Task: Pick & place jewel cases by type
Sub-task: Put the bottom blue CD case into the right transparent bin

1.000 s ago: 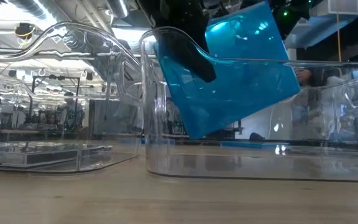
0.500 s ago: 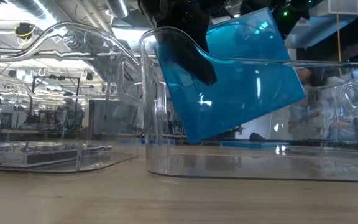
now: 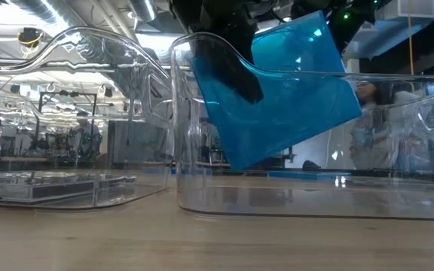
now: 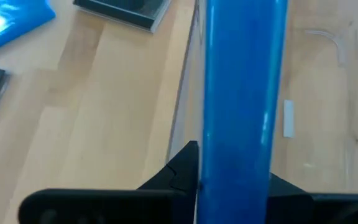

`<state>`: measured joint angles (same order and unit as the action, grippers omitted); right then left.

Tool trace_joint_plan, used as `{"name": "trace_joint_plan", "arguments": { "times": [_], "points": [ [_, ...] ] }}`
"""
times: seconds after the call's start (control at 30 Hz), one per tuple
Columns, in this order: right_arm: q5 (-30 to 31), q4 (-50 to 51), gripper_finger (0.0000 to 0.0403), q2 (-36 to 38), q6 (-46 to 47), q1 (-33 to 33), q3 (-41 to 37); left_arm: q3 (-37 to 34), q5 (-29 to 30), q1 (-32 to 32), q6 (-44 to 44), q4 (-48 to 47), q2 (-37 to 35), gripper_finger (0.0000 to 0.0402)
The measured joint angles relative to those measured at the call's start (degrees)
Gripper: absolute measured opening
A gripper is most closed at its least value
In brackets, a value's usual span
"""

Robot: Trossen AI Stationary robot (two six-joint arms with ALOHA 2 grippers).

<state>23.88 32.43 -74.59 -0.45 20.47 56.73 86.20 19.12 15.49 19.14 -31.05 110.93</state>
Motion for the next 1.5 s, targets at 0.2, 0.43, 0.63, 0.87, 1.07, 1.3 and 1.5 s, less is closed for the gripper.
{"name": "trace_joint_plan", "arguments": {
  "times": [0.2, 0.43, 0.63, 0.87, 1.07, 1.3, 1.5],
  "points": [
    [-0.01, 0.02, 0.0199, 0.00, 0.00, -0.02, 0.00, 0.02, 0.77, 0.02, -0.86, 0.02, -0.02, 0.0077],
    [-0.02, 0.02, 0.0199, -0.02, -0.01, -0.02, 0.00, 0.02, 2.70, 0.04, -0.47, 0.02, -0.04, 0.0129],
    [-0.04, 0.02, 0.0199, -0.02, -0.02, 0.00, 0.00, 0.02, -2.41, 0.10, -0.44, 0.27, -0.04, 0.0158],
    [-0.02, 0.03, 0.0199, -0.02, -0.02, 0.00, 0.00, 0.02, -12.60, 0.28, -0.43, 3.96, -0.04, 0.0159],
    [-0.04, 0.02, 0.0199, -0.02, -0.02, 0.00, -0.02, 0.06, -14.76, 0.99, -0.42, 6.22, -0.04, 0.0159],
    [-0.04, 0.04, 0.0199, -0.02, -0.02, -0.02, -0.02, 0.06, -14.77, 1.72, -0.19, 6.14, -0.04, 0.0161],
    [-0.04, 0.04, 0.0199, -0.02, -0.02, 0.00, -0.02, 0.06, -15.46, 2.48, 1.28, 6.10, -0.04, 0.0160]
  ]
}}
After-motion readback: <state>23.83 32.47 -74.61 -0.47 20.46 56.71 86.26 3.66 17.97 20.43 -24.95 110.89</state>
